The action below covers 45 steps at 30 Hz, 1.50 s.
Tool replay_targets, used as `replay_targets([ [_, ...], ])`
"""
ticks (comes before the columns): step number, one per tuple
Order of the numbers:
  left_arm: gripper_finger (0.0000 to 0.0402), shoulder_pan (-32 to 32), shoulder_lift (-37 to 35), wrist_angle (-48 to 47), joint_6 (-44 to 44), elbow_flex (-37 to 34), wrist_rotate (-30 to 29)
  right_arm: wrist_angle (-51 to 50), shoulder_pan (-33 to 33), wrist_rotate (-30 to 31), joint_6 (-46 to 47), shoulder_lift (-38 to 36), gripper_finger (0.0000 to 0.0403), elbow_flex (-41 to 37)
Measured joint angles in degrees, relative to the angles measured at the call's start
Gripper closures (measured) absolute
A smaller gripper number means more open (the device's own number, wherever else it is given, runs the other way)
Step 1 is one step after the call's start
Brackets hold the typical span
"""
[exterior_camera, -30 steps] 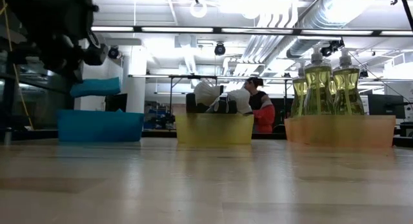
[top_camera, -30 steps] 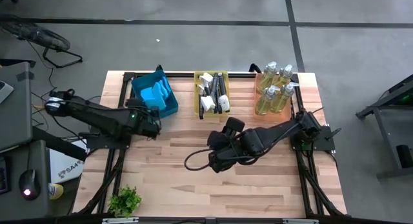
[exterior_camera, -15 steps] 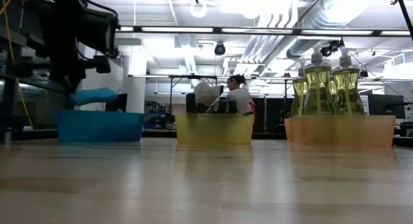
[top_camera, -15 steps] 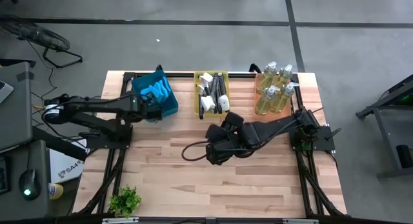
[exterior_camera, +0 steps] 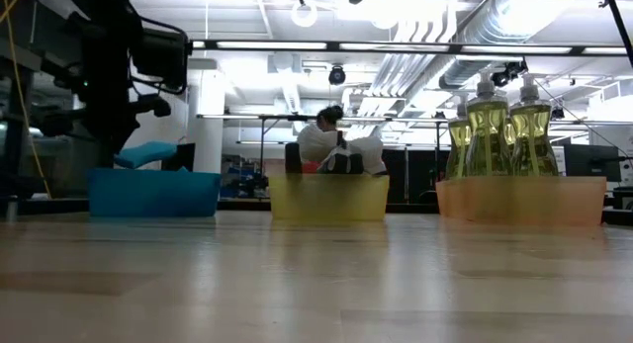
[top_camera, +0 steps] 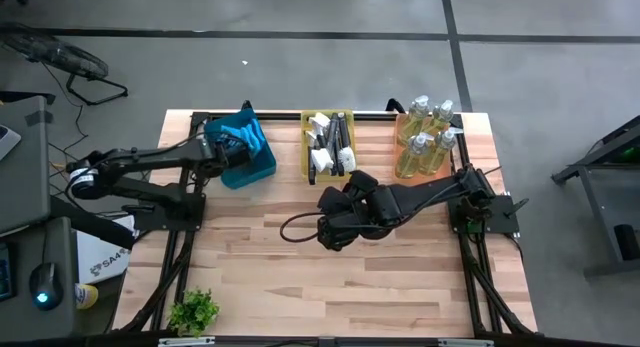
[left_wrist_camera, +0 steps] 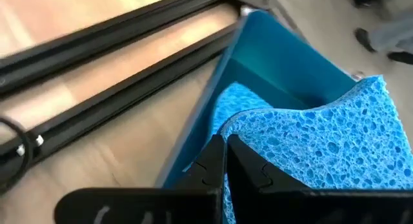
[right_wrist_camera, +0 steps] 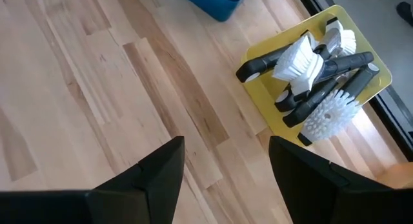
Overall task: Pick & Place Kitchen Sink Supplies
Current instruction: Put the blue dishwashing sponge into the blue bin
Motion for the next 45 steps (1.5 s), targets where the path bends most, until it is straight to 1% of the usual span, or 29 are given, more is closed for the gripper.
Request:
replay_targets([
  [5, 0.0401, 3.35, 0.0, 3.64, -0.98, -1.04, 2.27, 0.0, 0.02, 0.03, 0.64, 0.0, 0.0183, 0.0],
  [9, 0.0401, 5.23, 0.0, 8.24, -0.96, -2.84, 3.98, 0.0, -0.07, 0.06, 0.9, 0.0, 0.0183, 0.0],
  [15, 0.0401, 7.93, 0.02, 12.55, -1.89, -5.49, 7.17, 0.0, -0.63, -0.01, 1.51, 0.0, 0.0183, 0.0],
  [20, 0.0401, 10.3, 0.02, 13.32, -2.01, -5.71, 8.02, 0.0, -1.11, -0.79, 1.51, 0.0, 0.0183, 0.02],
  [23, 0.0397, 10.68, 0.02, 13.27, -1.87, -5.73, 8.02, 0.0, -1.14, -1.0, 1.46, 0.0, 0.0183, 0.02],
  [27, 0.0382, 10.57, 0.02, 13.34, -1.68, -5.73, 8.2, -0.02, -1.12, -1.01, 1.45, 0.0, 0.0183, 0.02],
  [31, 0.0366, 10.57, 0.02, 13.26, -1.44, -5.73, 9.82, -0.02, -1.11, -0.99, 1.33, 0.0, 0.0183, 0.02],
  [38, 0.0327, 10.55, 0.02, 13.35, -1.41, -5.73, 9.96, -0.4, -1.11, -1.51, 1.33, 0.0, 0.0183, 0.02],
  [45, 0.027, 10.55, 0.02, 15.86, 7.1, -5.73, 9.97, -2.14, -1.11, -2.89, 2.07, 0.0, 0.0183, 0.02],
])
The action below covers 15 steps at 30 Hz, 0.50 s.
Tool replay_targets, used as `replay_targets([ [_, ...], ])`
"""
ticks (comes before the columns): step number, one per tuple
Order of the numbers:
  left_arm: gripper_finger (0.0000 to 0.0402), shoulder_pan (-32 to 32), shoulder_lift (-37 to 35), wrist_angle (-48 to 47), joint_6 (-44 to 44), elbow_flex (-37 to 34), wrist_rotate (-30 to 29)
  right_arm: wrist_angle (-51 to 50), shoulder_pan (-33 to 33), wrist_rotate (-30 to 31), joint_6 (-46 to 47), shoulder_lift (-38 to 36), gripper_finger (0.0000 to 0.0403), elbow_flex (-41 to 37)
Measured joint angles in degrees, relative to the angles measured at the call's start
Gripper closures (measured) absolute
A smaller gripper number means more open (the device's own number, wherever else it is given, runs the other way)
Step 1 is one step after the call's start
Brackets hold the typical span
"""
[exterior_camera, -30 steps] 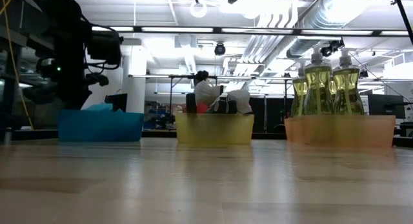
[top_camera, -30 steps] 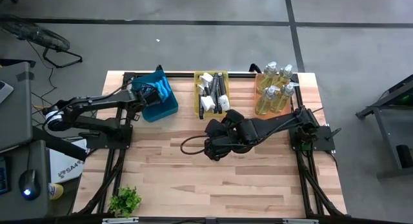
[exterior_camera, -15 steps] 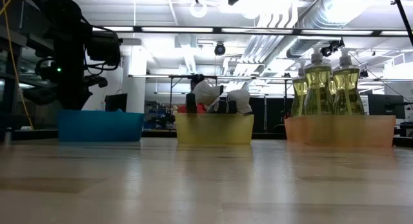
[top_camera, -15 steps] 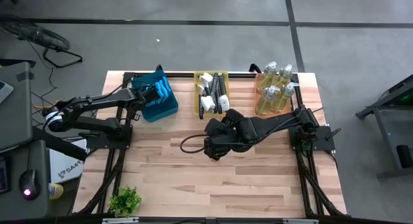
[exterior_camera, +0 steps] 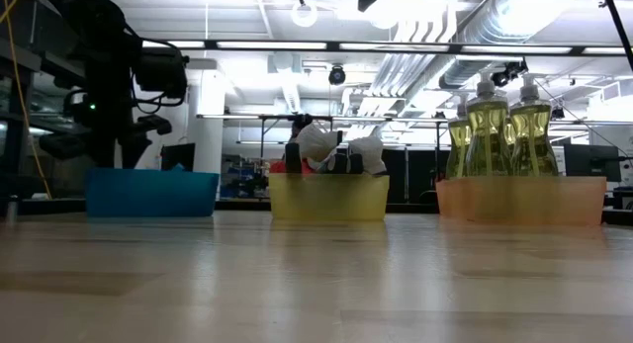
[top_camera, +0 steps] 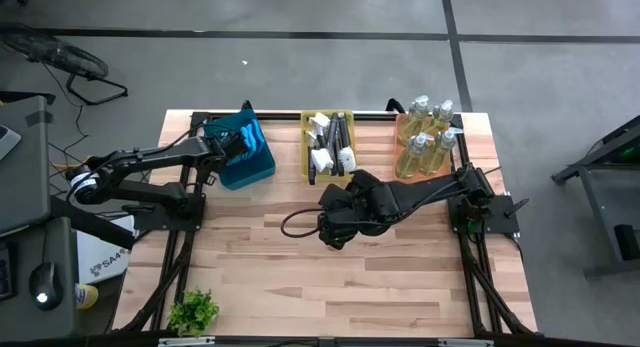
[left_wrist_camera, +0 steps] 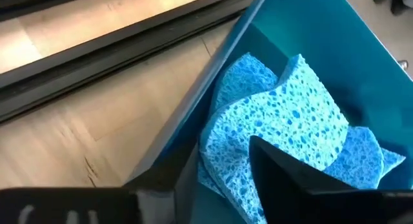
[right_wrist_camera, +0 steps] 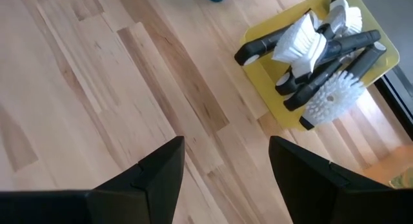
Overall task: Pick & Place Kitchen Sink Supplies
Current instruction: Put the blue dishwashing sponge into the blue bin, then return to Home Position
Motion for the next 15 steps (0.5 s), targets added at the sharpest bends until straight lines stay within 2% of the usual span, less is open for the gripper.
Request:
replay_targets([
  [8, 0.0216, 0.0, 0.0, 0.23, 5.14, 0.0, 3.49, -2.25, 0.0, -0.14, 0.94, 0.0, 0.0183, 0.0],
  [15, 0.02, 0.0, -1.79, -0.12, 13.1, 0.58, 5.65, -3.78, 0.27, -0.57, 2.2, -0.22, 0.0183, 0.0],
])
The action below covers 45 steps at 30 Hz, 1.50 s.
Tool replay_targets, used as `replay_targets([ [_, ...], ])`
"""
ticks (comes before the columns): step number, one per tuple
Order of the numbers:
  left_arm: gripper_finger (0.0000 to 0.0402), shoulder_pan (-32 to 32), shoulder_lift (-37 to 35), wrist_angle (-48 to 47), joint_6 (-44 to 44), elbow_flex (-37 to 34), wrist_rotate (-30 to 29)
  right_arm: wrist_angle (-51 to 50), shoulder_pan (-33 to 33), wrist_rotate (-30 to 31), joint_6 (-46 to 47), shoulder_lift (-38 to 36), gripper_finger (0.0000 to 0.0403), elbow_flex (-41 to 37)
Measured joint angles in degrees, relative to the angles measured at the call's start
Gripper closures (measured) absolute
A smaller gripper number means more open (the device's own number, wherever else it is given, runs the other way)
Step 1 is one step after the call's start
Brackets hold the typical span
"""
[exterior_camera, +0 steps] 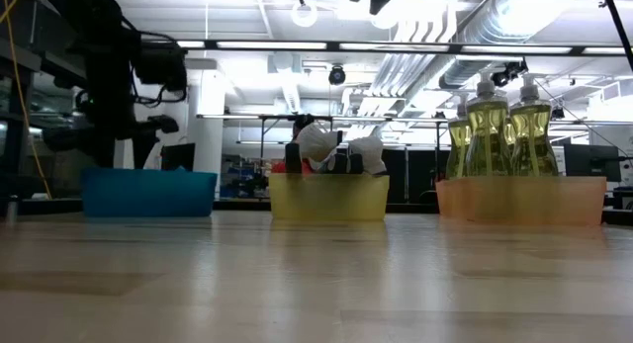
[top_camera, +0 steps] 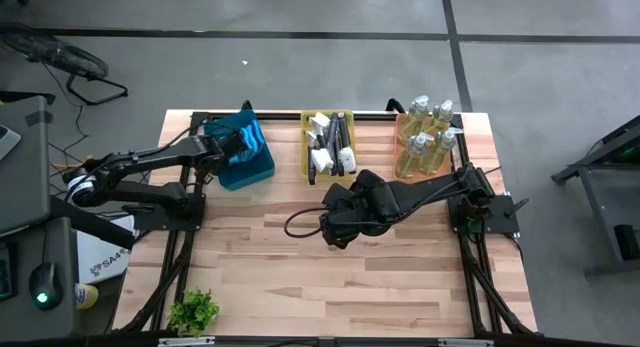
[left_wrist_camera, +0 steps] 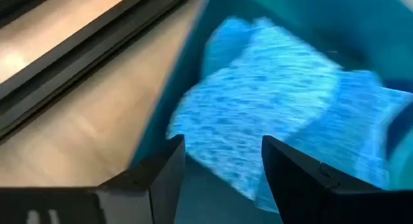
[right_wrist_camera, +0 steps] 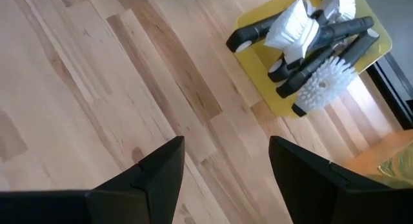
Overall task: Pick & Place Kitchen Sink Supplies
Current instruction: Return to Home Position
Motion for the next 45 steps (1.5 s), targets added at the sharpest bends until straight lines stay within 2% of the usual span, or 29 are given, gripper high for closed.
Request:
replay_targets([
  [5, 0.0199, 0.0, -3.74, 0.11, 9.61, 2.28, -2.76, 0.67, 1.02, 1.18, -0.99, -2.14, 0.0183, 0.0],
  [11, 0.0199, 0.0, -8.52, 3.3, 27.08, 5.92, -3.55, 0.9, 3.09, 7.52, -1.47, -6.56, 0.0183, 0.0],
  [18, 0.0199, -0.03, -15.13, 15.79, 49.82, 8.37, 5.3, -3.27, 5.61, 11.34, -2.36, -12.07, 0.0183, 0.02],
  [22, 0.0199, -0.02, -19.17, 23.99, 63.31, 8.65, 17.56, -2.77, 6.96, 10.63, -6.18, -16.15, 0.0183, -3.15],
  [27, 0.0199, -0.05, -23.65, 26.95, 69.98, 8.63, 32.06, -2.36, 8.67, 11.22, -0.44, -25.78, 0.0183, -17.35],
  [32, 0.0199, -0.43, -27.35, 26.72, 70.21, 8.63, 35.38, 3.02, 10.79, 11.44, 12.14, -39.37, 0.0183, -37.64],
  [36, 0.0199, -4.96, -28.84, 26.77, 71.68, 8.63, 34.62, 15.21, 12.63, 11.1, 16.12, -48.98, 0.0183, -51.58],
  [41, 0.0199, -15.9, -27.64, 26.73, 71.98, 8.6, 29.85, 30.68, 13.04, 10.57, 15.22, -57.19, 0.0183, -66.47],
  [43, 0.0199, -21.44, -26.84, 26.71, 72.45, 8.59, 25.33, 35.9, 12.82, 9.29, 14.77, -59.45, 0.0183, -71.7],
  [45, 0.0199, -27.24, -26.73, 27.4, 73.08, 8.23, 18.25, 41.13, 12.45, 8.03, 14.41, -61.43, 0.0183, -76.34],
])
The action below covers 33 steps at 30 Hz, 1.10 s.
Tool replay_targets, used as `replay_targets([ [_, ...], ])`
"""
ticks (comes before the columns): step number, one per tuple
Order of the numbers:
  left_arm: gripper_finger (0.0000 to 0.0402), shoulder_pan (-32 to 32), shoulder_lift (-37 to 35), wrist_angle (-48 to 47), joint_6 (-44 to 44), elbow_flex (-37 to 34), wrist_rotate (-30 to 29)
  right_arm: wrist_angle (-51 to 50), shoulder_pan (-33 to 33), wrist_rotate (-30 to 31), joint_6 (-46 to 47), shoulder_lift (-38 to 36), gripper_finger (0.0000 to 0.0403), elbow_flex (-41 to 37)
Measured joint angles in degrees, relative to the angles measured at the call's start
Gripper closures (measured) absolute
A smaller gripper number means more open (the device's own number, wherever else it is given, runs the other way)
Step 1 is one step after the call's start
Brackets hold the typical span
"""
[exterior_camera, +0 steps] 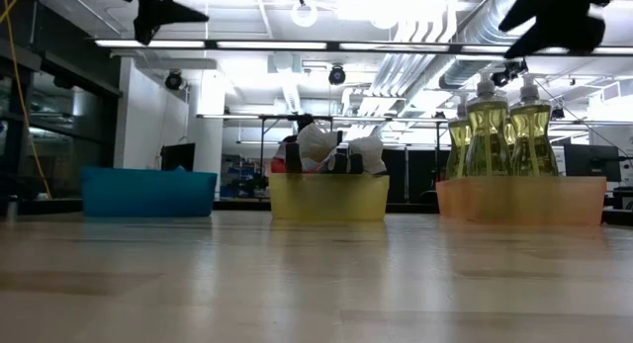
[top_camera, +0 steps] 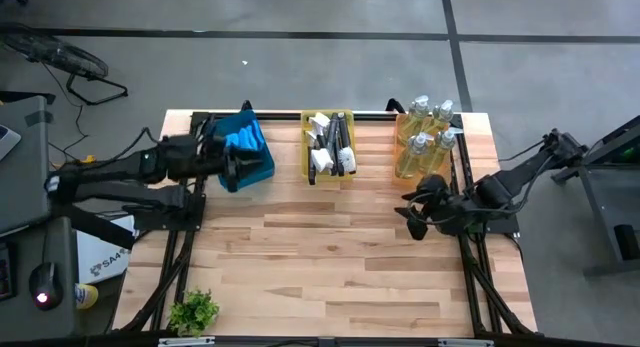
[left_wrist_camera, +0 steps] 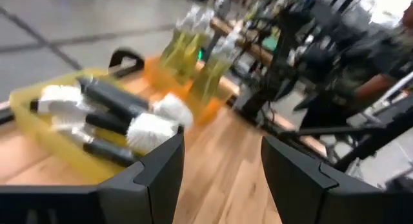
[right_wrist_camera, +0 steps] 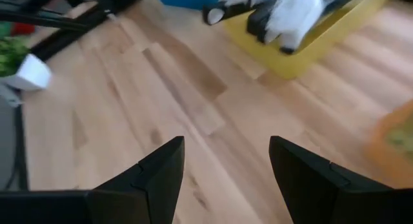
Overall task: Pick & Place Kitchen Sink Supplies
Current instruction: Return to Home Position
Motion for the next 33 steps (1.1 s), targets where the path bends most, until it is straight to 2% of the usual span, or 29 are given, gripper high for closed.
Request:
replay_targets([
  [2, 0.0199, -5.44, -0.23, 4.63, 0.31, -1.7, -5.77, 5.9, -0.02, -1.12, -0.96, -1.72, 0.0183, -4.46],
  [5, 0.0199, -11.66, -2.01, 11.72, 1.53, -5.74, -10.91, 17.41, -0.02, -2.13, -4.0, -4.84, 0.0183, -11.04],
  [10, 0.0199, -16.97, -4.96, 17.54, -1.11, -13.84, -16.72, 31.4, -0.03, -2.89, -7.19, -10.38, 0.0183, -19.22],
  [13, 0.0199, -17.06, -7.25, 22.8, -2.06, -18.42, -16.89, 33.13, -0.53, -2.69, -7.37, -14.11, 0.0183, -21.51],
  [21, 0.0199, -17.04, -16.0, 28.53, -8.43, -30.76, -16.42, 33.37, -3.85, -2.83, -9.37, -23.89, 0.0183, -24.87],
  [25, 0.0199, -17.04, -19.65, 35.56, -9.68, -36.92, -16.08, 35.39, -4.11, 0.35, -10.81, -26.78, 0.0183, -26.51],
  [29, 0.0199, -17.04, -22.32, 39.64, -10.36, -40.69, -16.32, 46.0, -4.08, 2.01, -11.57, -27.55, 0.0183, -30.88],
  [33, 0.0199, -17.04, -23.2, 38.83, -10.71, -41.07, -14.55, 57.91, -4.08, 2.75, -13.09, -26.61, 0.0183, -35.36],
])
